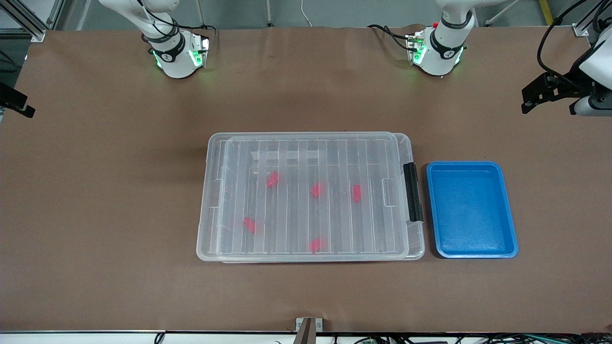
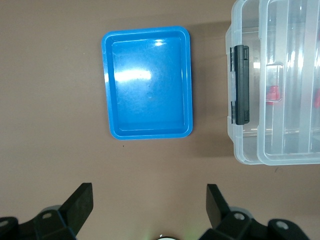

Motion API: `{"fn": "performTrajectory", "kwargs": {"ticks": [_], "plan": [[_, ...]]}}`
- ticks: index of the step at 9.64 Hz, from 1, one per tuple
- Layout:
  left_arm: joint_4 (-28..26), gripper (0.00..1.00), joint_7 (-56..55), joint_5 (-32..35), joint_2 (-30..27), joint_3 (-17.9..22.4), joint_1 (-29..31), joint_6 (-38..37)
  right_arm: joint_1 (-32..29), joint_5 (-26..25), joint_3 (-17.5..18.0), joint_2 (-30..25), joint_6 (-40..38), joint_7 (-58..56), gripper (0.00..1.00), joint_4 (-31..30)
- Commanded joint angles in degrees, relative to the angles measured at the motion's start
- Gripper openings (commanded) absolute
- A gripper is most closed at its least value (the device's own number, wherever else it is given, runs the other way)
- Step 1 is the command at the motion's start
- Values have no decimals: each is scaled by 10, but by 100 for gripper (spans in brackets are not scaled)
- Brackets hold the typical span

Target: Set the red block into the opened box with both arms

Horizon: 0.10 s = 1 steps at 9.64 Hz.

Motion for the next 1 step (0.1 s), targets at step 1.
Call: {"fn": "performTrajectory", "kwargs": {"ticks": [1], "plan": [[-4,100,8,-9,13,-2,4,-4,4,-9,-2,-10,2,-1,100,-7]]}}
